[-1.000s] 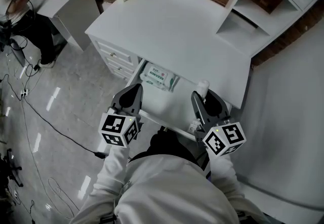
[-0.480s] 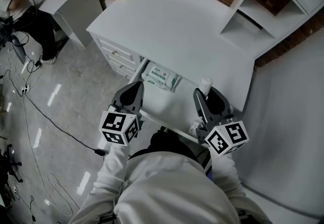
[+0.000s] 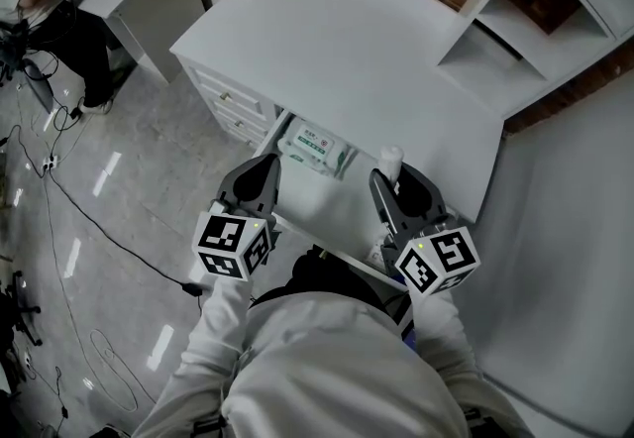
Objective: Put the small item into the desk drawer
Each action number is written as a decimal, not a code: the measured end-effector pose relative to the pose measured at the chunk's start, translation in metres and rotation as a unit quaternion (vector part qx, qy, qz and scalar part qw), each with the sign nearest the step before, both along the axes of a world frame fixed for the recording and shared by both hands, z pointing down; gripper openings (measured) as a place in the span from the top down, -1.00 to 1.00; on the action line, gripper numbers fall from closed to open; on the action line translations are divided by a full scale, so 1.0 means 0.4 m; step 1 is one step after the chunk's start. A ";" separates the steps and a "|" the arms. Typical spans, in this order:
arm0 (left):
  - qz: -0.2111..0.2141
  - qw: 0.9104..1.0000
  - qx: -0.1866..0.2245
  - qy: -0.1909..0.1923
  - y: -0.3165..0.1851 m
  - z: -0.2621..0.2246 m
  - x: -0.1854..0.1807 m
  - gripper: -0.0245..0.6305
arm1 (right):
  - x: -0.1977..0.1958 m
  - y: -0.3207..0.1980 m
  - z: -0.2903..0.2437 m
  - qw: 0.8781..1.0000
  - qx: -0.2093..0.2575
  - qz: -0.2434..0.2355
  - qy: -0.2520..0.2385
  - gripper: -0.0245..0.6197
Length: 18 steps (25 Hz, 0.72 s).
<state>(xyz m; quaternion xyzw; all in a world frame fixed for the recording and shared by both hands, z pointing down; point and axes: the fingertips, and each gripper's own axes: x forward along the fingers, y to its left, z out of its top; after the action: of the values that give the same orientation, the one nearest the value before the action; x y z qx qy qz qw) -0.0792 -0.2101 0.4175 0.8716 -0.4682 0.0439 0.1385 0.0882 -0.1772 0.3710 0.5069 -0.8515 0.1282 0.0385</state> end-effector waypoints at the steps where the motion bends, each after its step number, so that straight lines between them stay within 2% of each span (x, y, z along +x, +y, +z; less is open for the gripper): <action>1: -0.001 1.000 -0.001 -0.001 -0.002 0.002 -0.001 0.87 | -0.001 -0.003 0.012 1.000 -0.006 -0.003 0.002 0.42; 11: -0.004 1.000 -0.011 -0.004 -0.022 0.017 0.004 0.87 | -0.007 -0.031 0.137 0.997 -0.062 -0.024 0.028 0.42; 18: -0.005 1.000 -0.021 -0.010 -0.029 0.034 0.007 0.87 | -0.021 -0.034 0.269 0.990 -0.120 -0.044 0.055 0.42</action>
<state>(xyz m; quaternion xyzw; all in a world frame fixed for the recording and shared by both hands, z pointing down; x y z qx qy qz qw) -0.0765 -0.2218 0.4310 0.8657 -0.4727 0.0623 0.1524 0.0798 -0.1907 0.4787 0.4673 -0.8480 0.1991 0.1515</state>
